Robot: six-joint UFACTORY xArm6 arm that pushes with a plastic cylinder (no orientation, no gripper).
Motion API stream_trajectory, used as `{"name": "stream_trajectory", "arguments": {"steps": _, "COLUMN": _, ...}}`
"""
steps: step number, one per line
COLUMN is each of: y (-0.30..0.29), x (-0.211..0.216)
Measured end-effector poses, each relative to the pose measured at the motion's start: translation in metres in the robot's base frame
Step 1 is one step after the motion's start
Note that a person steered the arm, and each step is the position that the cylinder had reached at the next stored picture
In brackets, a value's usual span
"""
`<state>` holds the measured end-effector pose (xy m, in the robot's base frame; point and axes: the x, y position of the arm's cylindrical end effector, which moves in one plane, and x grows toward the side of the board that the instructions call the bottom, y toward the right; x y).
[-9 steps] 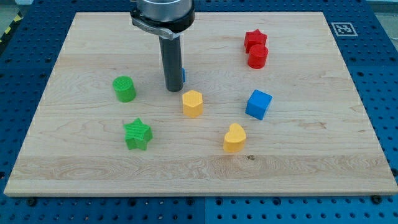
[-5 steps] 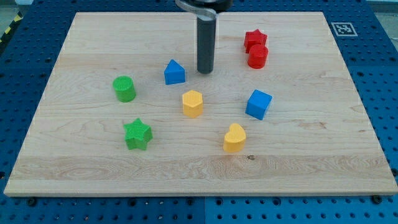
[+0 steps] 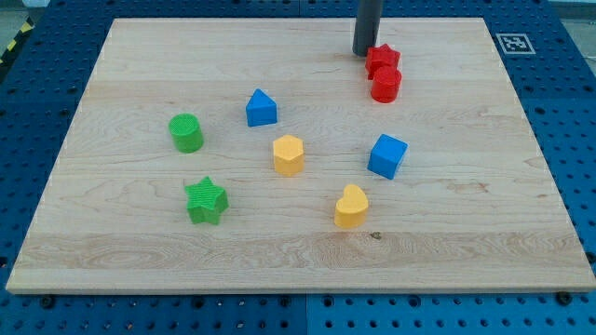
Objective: Push the red blocks above the cube
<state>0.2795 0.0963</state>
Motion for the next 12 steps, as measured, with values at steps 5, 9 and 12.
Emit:
{"name": "stream_trajectory", "arguments": {"steps": 5, "y": 0.076, "x": 0.072}}
{"name": "stream_trajectory", "arguments": {"steps": 9, "y": 0.117, "x": 0.106}}
{"name": "stream_trajectory", "arguments": {"steps": 12, "y": 0.046, "x": 0.120}}
